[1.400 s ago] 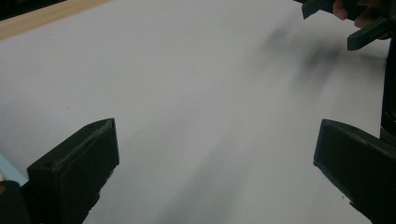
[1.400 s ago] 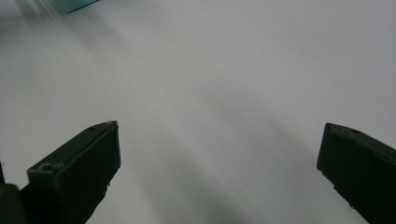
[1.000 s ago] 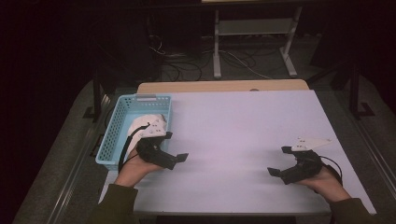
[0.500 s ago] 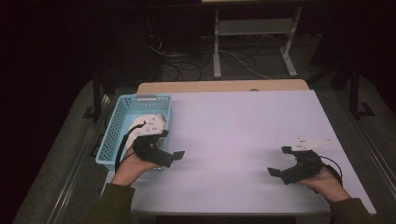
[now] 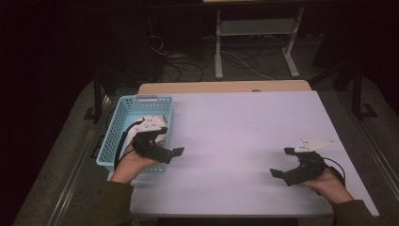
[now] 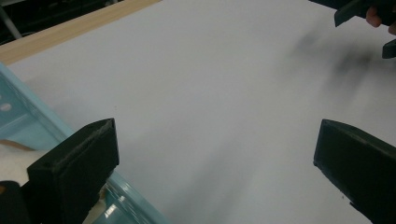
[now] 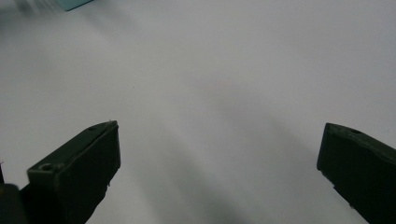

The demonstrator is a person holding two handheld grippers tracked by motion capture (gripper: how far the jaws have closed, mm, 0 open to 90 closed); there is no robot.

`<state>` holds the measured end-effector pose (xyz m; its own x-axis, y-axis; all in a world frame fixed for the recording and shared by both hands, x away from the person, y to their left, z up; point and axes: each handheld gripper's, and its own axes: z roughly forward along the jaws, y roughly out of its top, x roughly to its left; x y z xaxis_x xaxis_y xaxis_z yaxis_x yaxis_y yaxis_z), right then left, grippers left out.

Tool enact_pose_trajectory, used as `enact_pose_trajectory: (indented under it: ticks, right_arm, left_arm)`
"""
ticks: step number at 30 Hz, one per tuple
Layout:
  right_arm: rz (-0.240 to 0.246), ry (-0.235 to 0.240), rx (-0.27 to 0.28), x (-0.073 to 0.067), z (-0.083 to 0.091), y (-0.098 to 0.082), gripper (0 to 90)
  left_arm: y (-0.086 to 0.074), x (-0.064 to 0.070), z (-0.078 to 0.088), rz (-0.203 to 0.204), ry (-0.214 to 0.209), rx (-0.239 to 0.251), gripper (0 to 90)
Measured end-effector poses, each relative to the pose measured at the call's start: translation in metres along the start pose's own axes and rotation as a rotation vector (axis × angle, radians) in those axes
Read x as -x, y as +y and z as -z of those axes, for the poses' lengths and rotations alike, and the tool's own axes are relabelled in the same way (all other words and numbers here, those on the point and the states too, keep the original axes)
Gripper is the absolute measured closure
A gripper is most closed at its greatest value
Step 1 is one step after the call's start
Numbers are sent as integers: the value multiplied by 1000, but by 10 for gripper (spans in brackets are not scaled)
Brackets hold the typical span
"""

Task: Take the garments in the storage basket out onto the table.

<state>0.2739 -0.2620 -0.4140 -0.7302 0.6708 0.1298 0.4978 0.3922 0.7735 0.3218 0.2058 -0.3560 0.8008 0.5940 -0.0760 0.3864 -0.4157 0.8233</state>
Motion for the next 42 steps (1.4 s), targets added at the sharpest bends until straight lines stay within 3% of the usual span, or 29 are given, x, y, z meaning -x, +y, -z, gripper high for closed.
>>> enact_pose_trajectory:
  ticks: [42]
  right_arm:
    - [-10,1,17,1,2,1,0]
  left_arm:
    - [22,-27,1,-25,52,-2,0]
